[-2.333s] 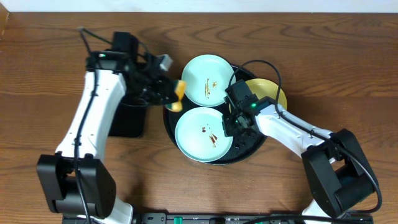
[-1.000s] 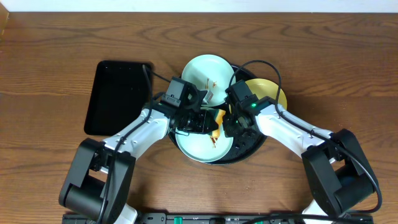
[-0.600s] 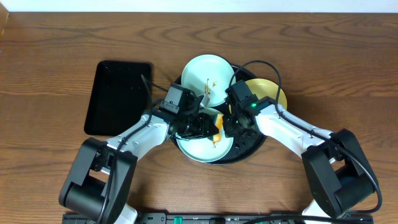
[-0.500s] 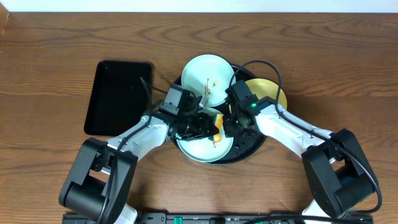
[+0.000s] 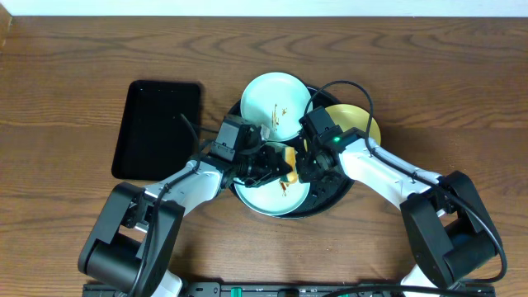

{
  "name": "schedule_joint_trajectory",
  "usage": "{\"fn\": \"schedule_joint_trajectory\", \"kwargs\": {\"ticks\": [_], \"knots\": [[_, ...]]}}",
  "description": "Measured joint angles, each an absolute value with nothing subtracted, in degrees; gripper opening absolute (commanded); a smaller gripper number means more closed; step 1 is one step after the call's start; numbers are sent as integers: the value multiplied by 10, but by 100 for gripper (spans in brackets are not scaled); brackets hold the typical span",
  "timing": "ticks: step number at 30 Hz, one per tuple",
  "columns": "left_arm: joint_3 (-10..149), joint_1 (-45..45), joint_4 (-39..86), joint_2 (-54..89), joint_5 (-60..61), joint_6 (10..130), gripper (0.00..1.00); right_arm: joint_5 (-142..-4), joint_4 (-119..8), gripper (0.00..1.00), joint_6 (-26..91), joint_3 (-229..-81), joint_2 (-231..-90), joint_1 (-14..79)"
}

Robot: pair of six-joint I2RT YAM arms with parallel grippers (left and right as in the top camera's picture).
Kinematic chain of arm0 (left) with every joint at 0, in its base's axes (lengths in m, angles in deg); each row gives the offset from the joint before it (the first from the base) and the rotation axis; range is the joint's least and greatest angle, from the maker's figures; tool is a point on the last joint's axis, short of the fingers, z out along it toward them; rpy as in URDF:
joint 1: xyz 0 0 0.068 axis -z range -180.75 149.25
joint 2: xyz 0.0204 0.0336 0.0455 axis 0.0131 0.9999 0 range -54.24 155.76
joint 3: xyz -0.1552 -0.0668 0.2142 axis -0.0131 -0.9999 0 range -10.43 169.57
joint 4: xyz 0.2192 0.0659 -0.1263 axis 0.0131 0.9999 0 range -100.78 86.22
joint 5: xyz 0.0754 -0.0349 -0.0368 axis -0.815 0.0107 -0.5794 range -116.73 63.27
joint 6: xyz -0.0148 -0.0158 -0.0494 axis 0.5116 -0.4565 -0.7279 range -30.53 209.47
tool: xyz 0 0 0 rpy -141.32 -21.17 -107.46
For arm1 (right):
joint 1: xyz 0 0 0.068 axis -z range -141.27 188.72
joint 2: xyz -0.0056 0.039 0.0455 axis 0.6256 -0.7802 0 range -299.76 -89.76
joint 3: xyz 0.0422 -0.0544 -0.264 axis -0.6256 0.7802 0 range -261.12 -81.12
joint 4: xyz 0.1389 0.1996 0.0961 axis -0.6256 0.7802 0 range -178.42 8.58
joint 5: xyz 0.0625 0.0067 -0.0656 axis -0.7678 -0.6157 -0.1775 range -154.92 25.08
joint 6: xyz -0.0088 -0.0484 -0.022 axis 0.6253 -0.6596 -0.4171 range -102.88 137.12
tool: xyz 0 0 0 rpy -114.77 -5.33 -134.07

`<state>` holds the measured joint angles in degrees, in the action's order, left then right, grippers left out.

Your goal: Clean dirty plates on tray and stack at the side

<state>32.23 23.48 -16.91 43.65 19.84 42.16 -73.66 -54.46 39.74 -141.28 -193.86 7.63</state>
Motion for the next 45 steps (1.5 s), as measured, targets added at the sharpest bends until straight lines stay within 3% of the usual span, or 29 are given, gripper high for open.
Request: {"fn": "schedule_joint_trajectory", "kwargs": {"ticks": [18,29,45], "knots": [[314,283,-171,459,151,399,7,-737,-538,1,397,-1414,-1939,76],[328,278,-174,506,186,405,7,-737,-534,1,397,-1415,-1939,76],[344,171,8,502,235,530,8,-756,-538,1,405,-1415,-1939,76]]}}
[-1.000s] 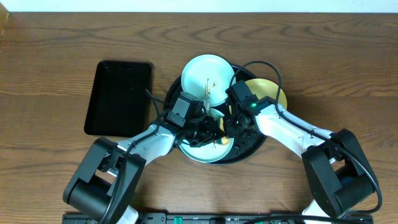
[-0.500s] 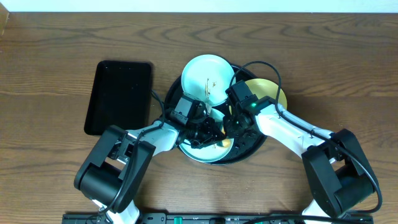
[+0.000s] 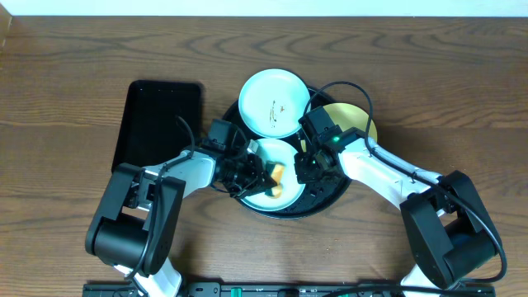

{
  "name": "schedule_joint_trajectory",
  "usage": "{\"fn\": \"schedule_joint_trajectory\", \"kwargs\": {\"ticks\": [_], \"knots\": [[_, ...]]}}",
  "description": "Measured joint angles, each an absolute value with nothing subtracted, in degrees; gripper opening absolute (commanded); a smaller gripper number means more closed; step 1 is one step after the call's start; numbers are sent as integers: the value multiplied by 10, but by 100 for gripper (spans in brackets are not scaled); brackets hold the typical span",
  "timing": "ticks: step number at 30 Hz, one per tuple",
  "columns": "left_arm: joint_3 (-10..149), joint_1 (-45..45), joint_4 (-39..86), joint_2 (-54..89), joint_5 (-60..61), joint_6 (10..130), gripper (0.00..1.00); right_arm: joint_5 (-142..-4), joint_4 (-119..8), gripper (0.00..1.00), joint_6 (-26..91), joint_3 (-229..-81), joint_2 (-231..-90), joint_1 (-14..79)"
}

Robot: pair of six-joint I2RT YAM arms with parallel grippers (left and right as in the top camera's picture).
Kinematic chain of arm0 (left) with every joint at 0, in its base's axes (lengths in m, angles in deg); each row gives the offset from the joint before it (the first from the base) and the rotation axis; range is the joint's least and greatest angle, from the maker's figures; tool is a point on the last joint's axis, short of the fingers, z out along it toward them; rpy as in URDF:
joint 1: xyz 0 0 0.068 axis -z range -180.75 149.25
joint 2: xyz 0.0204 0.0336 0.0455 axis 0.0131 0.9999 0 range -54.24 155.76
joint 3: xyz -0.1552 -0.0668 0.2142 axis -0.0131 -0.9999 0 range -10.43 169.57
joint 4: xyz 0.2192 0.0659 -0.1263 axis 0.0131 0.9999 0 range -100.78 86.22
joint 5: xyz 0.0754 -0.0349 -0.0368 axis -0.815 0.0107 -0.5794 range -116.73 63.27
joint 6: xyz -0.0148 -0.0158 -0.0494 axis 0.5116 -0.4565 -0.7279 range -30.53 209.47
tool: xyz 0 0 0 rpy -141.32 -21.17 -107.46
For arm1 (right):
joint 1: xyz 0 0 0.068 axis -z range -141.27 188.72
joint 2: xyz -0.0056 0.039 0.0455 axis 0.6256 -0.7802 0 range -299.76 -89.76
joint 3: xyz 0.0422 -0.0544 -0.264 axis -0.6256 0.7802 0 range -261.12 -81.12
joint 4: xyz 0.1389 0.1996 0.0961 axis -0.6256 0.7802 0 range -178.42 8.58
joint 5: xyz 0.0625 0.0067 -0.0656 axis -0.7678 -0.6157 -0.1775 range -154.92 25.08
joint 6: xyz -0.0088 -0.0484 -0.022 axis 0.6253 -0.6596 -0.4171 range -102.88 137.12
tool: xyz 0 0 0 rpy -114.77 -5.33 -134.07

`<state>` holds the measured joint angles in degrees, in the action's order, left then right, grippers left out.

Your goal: Clean dirty plates on tray and stack at the side

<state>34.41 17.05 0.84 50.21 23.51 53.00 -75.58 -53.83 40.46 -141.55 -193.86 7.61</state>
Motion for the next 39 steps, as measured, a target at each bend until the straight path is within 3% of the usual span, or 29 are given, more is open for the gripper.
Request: {"fn": "schedule_joint_trajectory", "kwargs": {"ticks": [22,33,37,38,39], "knots": [[379,157,156,494,171,550,7,-805,-540,1,404,-1420,-1939,71],[376,151,144,494,180,584,8,-807,-541,1,404,-1420,-1939,70],[371,149,131,494,189,593,17,-807,-544,1,404,-1420,-1939,70],[370,147,127,494,193,595,17,-806,-546,2,404,-1420,-1939,70],[369,146,121,494,199,595,17,-805,-548,18,404,-1420,-1939,70]]}}
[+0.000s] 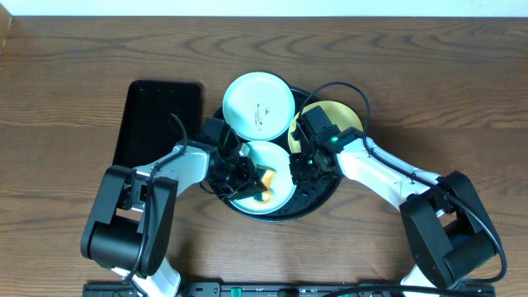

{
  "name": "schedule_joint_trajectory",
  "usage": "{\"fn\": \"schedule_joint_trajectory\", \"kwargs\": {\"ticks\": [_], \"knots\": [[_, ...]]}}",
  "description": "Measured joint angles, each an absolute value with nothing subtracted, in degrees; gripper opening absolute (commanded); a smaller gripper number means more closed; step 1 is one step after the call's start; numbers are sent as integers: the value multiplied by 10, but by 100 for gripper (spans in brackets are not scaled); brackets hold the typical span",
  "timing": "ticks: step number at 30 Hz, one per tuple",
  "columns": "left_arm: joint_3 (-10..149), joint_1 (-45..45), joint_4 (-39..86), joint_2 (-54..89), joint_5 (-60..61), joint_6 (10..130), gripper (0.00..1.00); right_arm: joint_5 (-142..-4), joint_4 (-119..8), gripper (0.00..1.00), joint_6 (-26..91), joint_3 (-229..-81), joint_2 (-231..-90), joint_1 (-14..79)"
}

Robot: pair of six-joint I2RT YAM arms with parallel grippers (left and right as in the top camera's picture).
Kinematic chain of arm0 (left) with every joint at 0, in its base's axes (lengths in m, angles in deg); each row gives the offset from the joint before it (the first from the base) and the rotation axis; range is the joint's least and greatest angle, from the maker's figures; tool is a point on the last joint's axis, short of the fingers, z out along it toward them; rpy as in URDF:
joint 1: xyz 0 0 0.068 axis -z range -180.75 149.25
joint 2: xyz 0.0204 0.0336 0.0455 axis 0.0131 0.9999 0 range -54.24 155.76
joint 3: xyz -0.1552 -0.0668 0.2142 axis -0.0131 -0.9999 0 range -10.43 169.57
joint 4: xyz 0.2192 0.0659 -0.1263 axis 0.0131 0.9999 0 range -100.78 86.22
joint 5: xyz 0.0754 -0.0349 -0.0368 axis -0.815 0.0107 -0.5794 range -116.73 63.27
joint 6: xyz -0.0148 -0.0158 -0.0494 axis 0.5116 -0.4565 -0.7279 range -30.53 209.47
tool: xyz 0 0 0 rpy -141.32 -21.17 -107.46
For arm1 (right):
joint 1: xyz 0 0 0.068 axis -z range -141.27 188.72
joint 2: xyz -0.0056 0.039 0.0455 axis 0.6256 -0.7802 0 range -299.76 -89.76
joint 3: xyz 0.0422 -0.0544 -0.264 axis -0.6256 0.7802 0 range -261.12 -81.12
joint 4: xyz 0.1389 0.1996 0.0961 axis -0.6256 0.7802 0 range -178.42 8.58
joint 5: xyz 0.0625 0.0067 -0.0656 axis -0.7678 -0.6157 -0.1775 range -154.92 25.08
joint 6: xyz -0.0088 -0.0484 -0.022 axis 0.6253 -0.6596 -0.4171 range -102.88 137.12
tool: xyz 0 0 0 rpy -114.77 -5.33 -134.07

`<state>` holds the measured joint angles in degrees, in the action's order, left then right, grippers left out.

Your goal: Clean dirty plates on tray and stack at the side

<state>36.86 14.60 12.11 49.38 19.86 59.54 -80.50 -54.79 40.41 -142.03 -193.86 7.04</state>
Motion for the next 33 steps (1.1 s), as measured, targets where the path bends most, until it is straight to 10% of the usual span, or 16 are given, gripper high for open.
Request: {"fn": "schedule_joint_trajectory", "kwargs": {"ticks": [2,6,14,19,24,33], "knots": [[368,144,117,494,203,596,17,-794,-551,54,403,-1420,-1939,70],[367,143,114,495,205,598,17,-767,-549,67,401,-1413,-1937,77],[367,142,113,495,206,598,17,-758,-574,30,402,-1410,-1937,70],[367,142,113,495,206,598,17,-757,-587,38,410,-1409,-1942,41],[367,142,114,495,205,598,17,-745,-595,1,425,-1408,-1943,12],[367,135,117,495,199,600,8,-725,-603,1,459,-1406,-1942,13]]}}
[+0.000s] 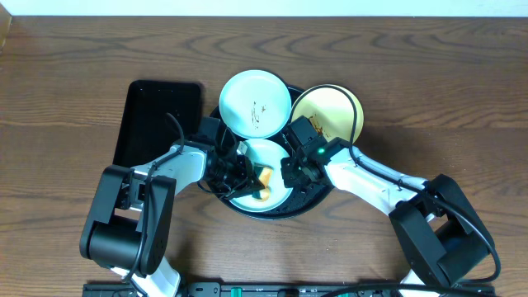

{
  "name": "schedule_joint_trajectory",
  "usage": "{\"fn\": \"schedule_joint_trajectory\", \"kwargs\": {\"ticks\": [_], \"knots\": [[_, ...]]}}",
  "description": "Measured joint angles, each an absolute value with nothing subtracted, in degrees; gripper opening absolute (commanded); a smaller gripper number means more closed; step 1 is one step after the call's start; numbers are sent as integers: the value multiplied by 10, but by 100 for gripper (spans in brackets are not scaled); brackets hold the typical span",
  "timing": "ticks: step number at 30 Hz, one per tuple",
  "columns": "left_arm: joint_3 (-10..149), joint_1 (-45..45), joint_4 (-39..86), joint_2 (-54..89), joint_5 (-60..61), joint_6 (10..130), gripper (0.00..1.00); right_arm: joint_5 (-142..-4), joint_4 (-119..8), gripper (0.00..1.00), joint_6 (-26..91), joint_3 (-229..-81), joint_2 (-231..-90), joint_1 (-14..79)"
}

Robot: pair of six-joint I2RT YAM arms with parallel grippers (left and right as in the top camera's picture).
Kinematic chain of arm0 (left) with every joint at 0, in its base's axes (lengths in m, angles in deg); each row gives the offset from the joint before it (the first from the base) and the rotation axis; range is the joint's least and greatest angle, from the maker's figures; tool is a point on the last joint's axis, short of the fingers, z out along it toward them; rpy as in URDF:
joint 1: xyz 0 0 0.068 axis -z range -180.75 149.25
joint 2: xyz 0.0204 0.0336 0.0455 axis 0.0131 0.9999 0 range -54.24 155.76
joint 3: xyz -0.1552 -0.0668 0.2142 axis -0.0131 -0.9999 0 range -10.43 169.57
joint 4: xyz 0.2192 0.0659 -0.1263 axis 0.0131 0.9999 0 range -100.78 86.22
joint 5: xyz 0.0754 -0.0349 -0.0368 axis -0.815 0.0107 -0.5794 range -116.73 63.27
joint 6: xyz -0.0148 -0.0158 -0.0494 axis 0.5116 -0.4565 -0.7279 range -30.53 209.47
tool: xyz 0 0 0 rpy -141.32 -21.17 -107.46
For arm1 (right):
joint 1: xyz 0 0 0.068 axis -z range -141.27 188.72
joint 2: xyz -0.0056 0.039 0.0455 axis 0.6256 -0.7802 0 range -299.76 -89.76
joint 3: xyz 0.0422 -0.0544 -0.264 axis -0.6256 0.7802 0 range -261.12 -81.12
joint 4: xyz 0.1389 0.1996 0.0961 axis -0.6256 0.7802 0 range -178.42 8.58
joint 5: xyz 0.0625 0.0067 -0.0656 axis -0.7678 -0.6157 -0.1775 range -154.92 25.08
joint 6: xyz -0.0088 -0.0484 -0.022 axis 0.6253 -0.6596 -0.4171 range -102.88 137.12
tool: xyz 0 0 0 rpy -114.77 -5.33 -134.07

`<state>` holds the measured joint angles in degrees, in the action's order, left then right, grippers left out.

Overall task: Clean dirty plates on tray and stack at the side
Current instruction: 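Wipe the sponge around the light-blue plate's rim with the left gripper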

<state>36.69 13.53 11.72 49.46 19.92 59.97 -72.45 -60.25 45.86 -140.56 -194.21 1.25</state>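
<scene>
A round black tray [307,200] holds three plates. A pale green plate [256,103] with small brown marks lies at its back left, and a yellow plate [327,115] at its back right. A second pale green plate [266,153] lies at the front, with a yellow sponge [265,180] on it. My left gripper [247,176] reaches in from the left and is shut on the sponge. My right gripper [290,172] is at that plate's right rim, and its wrist hides its jaws.
A rectangular black tray [157,128] lies on the wooden table [66,82] to the left of the round one. Both arms stretch from the near edge toward the round tray, with cables looping over it.
The right gripper has shifted left and nearer the front plate's rim, uncovering more of the yellow plate. The back plates have moved slightly. The left gripper and sponge have hardly moved.
At first the sponge sat at the front plate's right side, with both grippers close over it. Then the sponge was lower on the plate. Across the moments the round tray, its plates and both grippers have shifted left, and the yellow plate shows more.
</scene>
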Motion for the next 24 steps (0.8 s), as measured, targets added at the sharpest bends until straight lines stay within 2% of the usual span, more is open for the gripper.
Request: {"fn": "schedule_joint_trajectory", "kwargs": {"ticks": [24], "knots": [[395,131,213,477,105,593,7,-733,-602,1,467,-1406,-1942,5]]}}
